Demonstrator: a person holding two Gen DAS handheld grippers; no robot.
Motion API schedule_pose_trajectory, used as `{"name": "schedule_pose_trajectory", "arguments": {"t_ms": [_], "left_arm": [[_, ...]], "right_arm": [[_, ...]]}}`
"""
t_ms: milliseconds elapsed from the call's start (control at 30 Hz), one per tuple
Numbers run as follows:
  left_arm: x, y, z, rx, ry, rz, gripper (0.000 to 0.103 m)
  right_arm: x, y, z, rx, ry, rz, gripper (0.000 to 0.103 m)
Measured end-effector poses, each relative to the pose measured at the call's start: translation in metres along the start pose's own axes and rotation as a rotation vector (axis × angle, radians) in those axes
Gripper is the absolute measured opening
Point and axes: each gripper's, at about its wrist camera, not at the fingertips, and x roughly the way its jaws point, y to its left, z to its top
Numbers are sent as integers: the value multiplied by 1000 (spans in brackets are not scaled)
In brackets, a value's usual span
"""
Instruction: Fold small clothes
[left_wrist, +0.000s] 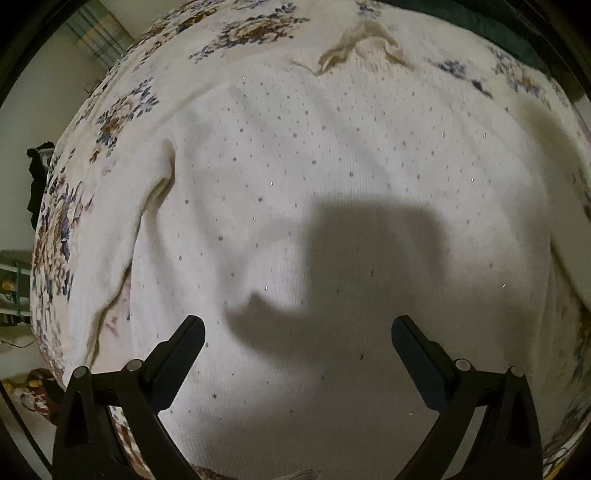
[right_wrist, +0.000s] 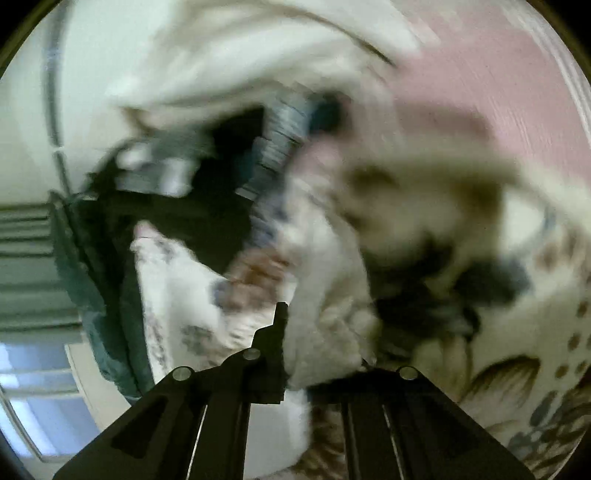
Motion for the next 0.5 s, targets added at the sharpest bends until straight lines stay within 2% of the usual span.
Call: {"name": "schedule_pose_trajectory", "arguments": {"t_ms": [133,267,367,433,500], "left_arm": [[-5,11,4,-64,-6,-61,103],[-8,25,5,-126,-3,-99,103],[-11,42,3,-173,-9,-110,103],[-12,59,0,-205,-14,-110,103],[-12,78,-5,-235,-22,-106,103]], "right_arm": [[-23,55,14,-94,-9,41,6],[-33,113,-6,-183,19,115,6],[-29,161,-50,-276,78,161,6],[-16,195,-100,-368,140,171,6],[4,228,-166,-477,206,168,6]]}}
